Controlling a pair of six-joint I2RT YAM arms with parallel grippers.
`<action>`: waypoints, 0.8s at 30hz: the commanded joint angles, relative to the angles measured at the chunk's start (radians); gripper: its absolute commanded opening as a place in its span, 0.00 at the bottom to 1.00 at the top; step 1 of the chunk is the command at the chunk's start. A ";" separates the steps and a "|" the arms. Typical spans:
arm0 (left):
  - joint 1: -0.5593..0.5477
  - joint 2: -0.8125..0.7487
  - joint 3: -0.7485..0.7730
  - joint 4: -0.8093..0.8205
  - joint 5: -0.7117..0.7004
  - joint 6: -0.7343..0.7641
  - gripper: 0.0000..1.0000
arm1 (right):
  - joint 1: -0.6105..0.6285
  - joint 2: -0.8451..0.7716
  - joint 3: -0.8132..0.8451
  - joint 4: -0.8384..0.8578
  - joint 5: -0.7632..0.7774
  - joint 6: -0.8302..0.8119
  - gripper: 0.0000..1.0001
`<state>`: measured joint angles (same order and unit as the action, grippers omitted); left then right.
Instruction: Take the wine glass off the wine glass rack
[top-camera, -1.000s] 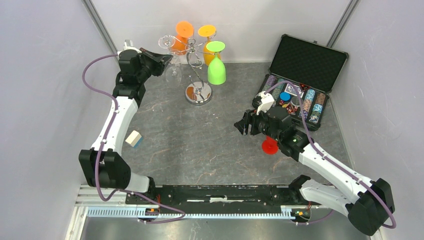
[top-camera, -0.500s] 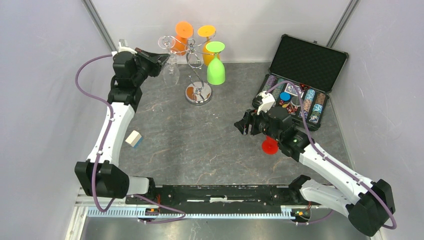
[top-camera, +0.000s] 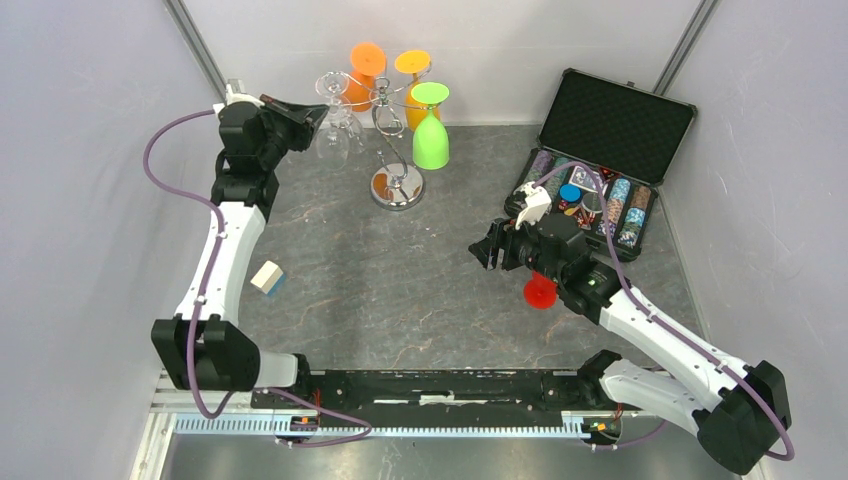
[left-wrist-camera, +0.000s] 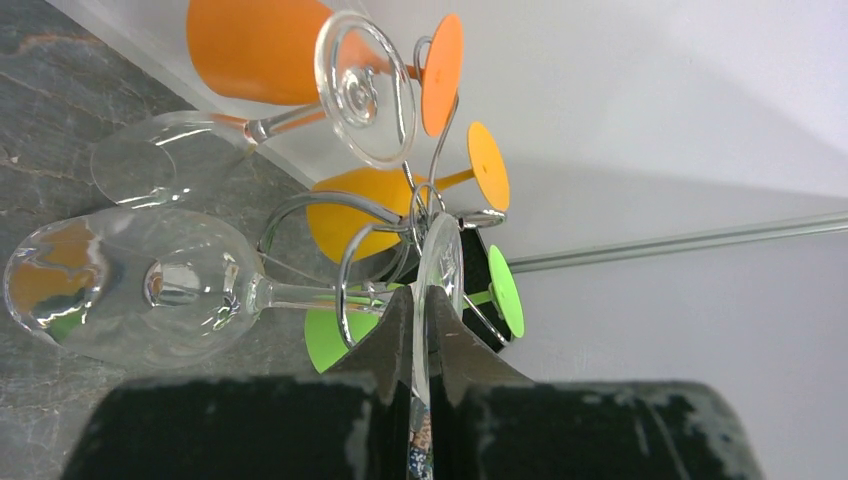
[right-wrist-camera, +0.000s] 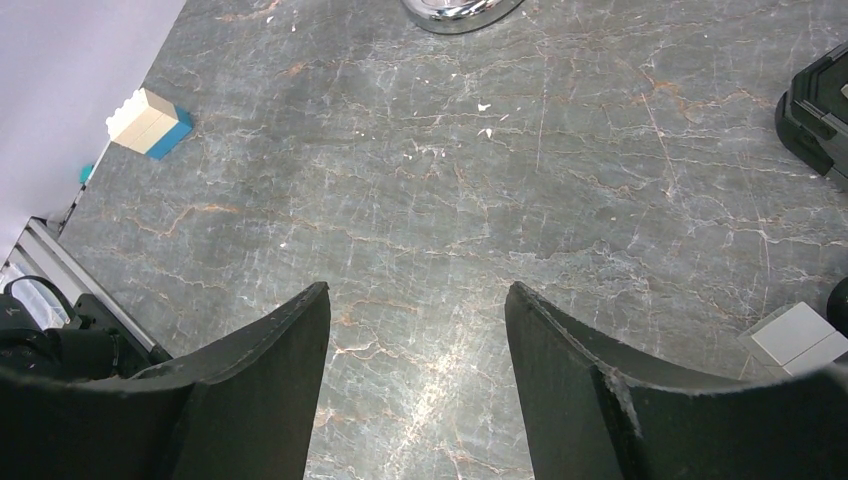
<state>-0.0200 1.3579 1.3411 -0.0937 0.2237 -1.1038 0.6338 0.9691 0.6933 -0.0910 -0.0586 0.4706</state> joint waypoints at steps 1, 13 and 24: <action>0.008 0.058 0.087 0.121 0.054 -0.032 0.02 | -0.001 -0.020 0.000 0.020 0.022 0.003 0.70; 0.000 0.126 0.104 0.224 0.237 -0.088 0.02 | -0.002 -0.009 -0.005 0.020 0.023 0.000 0.71; -0.001 0.077 0.068 0.242 0.366 -0.108 0.02 | -0.002 -0.029 -0.011 0.048 -0.019 -0.005 0.87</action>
<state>-0.0189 1.5139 1.4086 0.0448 0.5205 -1.1645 0.6338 0.9672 0.6910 -0.0883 -0.0551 0.4713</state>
